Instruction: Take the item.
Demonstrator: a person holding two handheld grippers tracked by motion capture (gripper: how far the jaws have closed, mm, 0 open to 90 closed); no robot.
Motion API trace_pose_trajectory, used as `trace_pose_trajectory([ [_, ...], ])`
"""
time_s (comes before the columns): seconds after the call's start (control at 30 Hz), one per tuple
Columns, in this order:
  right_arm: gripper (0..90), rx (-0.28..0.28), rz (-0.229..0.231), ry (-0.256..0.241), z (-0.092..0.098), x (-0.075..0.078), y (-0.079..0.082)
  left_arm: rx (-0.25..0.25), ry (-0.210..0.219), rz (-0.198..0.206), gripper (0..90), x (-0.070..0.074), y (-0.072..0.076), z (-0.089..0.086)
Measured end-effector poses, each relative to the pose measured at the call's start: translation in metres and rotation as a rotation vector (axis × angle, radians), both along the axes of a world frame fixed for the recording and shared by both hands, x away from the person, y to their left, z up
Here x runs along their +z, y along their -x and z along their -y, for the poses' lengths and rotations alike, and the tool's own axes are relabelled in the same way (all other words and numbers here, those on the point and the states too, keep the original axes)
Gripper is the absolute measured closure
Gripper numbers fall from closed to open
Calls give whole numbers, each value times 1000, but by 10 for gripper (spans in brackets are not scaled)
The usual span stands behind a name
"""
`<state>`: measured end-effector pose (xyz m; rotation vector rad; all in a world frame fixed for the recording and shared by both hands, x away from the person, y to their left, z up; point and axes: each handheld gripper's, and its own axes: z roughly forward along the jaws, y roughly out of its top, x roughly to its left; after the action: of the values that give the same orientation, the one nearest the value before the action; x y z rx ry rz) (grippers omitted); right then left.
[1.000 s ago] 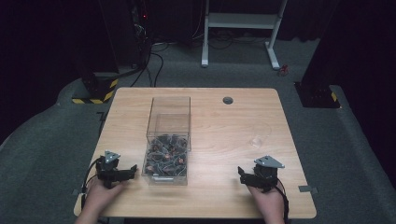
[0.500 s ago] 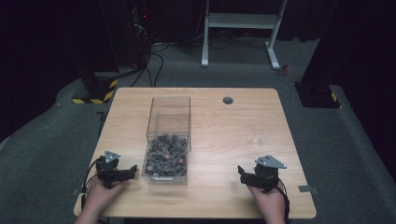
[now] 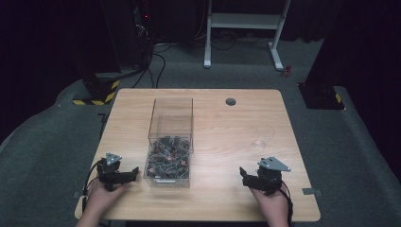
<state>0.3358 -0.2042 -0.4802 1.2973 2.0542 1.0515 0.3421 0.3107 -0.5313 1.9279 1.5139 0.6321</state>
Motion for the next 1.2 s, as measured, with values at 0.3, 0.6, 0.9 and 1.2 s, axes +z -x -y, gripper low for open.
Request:
trace_pose_trajectory([
  [0.3, 105, 14, 37, -20, -2, 8, 4, 0, 0, 0, 5, 0, 0, 0],
  [0.6, 107, 25, 71, -31, -5, 20, 7, 0, 0, 0, 5, 0, 0, 0],
  [0.9, 114, 30, 98, -40, -5, 32, 4, 0, 0, 0, 5, 0, 0, 0],
  [1.2, 116, 39, 123, -63, -7, 48, 3, 0, 0, 0, 5, 0, 0, 0],
])
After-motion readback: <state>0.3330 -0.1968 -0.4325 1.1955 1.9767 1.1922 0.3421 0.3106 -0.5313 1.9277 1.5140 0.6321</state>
